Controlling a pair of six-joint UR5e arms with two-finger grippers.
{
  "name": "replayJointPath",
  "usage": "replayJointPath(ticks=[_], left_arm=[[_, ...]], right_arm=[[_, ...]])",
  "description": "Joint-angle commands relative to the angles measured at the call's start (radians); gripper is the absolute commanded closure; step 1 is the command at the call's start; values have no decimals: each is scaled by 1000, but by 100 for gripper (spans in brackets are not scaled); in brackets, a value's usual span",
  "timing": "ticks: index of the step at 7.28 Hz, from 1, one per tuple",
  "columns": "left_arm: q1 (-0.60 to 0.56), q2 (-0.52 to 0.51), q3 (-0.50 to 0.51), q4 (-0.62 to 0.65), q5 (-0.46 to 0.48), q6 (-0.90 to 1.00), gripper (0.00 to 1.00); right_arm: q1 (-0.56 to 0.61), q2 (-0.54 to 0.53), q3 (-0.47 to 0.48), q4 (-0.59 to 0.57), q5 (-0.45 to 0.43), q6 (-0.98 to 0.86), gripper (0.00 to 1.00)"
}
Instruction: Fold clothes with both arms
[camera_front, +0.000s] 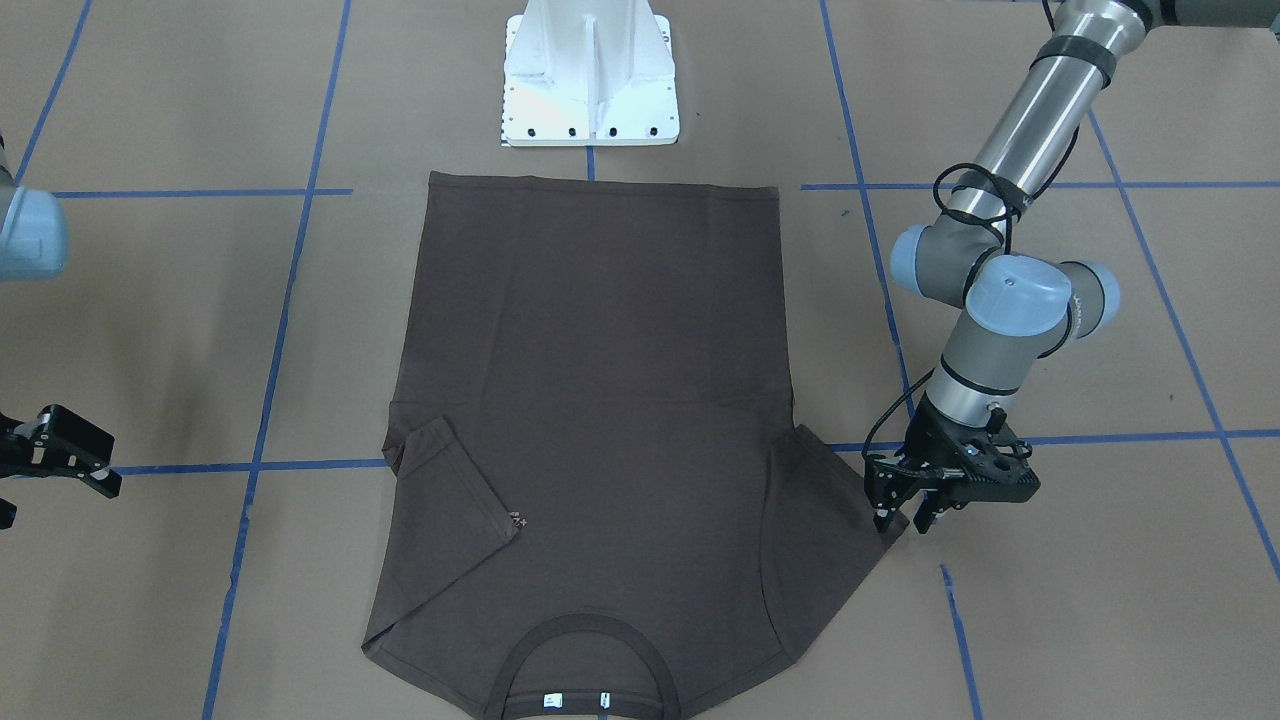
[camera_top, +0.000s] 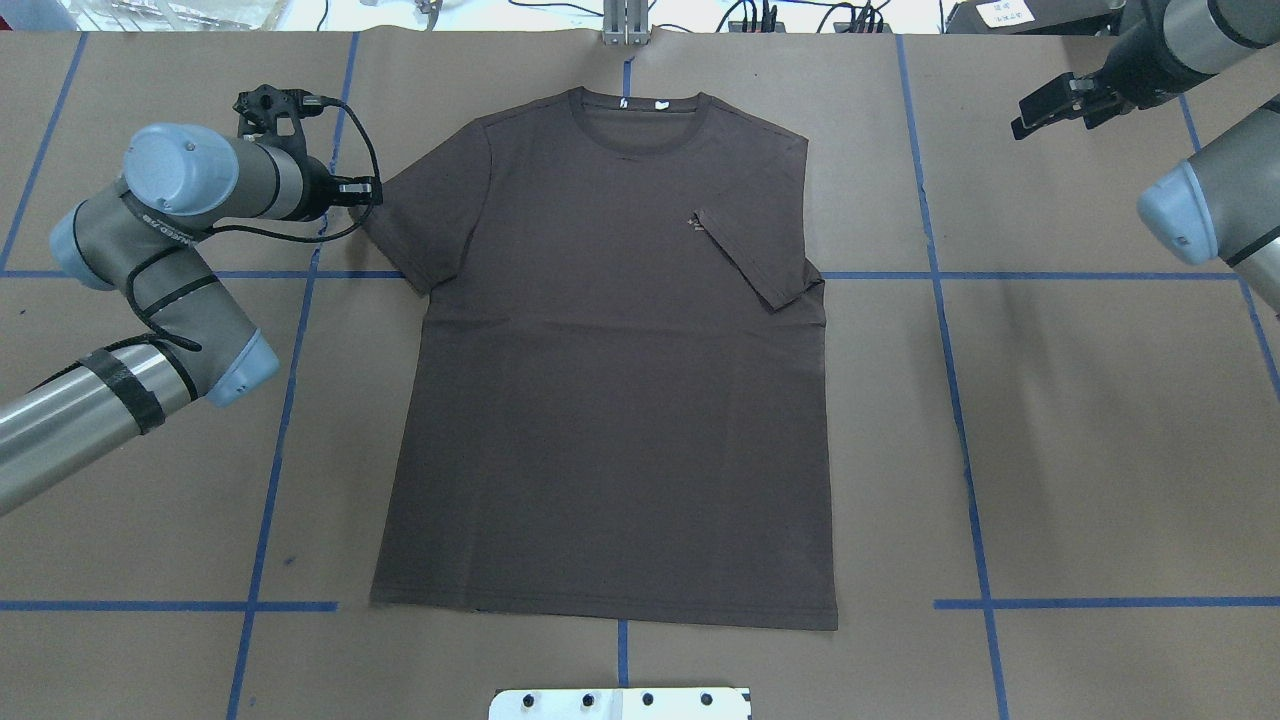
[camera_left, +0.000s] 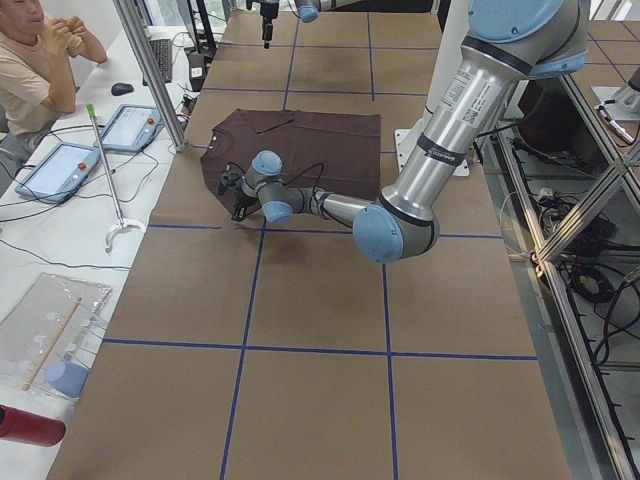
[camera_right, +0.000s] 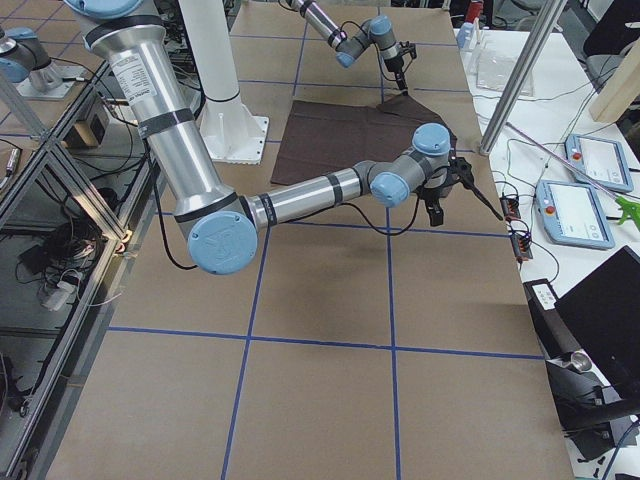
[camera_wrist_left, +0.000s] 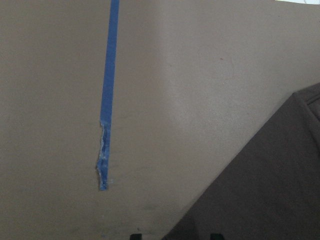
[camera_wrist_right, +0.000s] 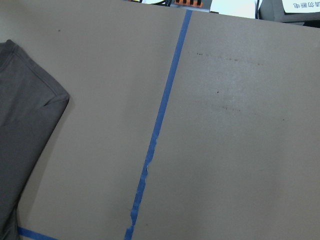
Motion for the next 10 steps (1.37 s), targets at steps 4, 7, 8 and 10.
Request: replayJointPath(ticks=[4, 7, 8, 10], left_arm=[[13, 1, 7, 9, 20, 3, 60], [14, -5, -3, 11, 36, -2, 100], [14, -19, -23, 49, 34, -5, 100], [24, -88, -132, 279, 34, -80, 100]], right_arm=[[0, 0, -2, -2, -1, 0, 0], [-2, 0, -2, -2, 2, 0, 0], [-2, 0, -1, -2, 2, 0, 0], [-2, 0, -1, -2, 1, 0, 0]])
